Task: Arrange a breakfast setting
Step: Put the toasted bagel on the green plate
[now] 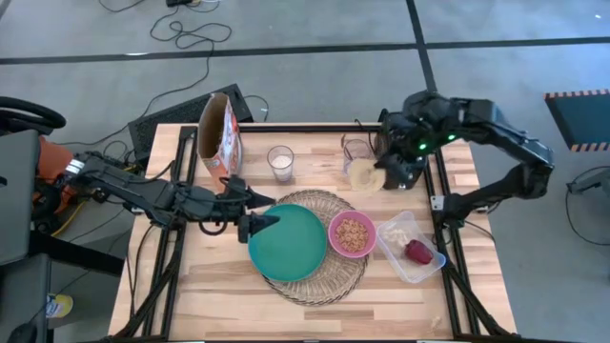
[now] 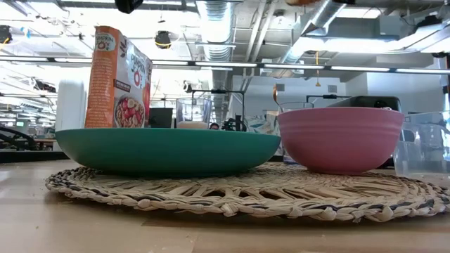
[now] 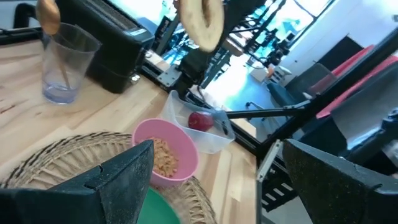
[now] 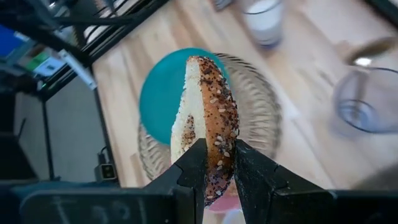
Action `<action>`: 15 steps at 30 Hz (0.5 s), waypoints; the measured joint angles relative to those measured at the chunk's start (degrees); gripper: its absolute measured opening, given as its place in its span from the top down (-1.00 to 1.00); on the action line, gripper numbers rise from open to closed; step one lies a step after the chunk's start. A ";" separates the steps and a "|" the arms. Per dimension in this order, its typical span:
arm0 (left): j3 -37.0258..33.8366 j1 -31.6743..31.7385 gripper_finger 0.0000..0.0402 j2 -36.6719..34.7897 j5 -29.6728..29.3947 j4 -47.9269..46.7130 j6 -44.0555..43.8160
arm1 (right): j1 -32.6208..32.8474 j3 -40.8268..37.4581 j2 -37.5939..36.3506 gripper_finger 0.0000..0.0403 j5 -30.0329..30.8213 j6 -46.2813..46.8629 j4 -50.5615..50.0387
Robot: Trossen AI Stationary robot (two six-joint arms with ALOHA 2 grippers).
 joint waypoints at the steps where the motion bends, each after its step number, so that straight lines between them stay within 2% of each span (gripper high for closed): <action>1: 0.00 -0.35 -0.69 -0.17 -0.01 0.14 0.05 | 1.17 0.00 0.92 0.51 0.02 0.42 1.01; 8: -0.02 -3.69 -0.69 -4.62 0.10 -2.72 1.34 | 8.84 0.00 8.19 0.51 0.08 4.33 8.20; 15: -0.02 -6.77 -0.69 -9.70 0.01 -10.46 1.91 | 14.29 0.00 16.37 0.51 0.09 8.96 18.18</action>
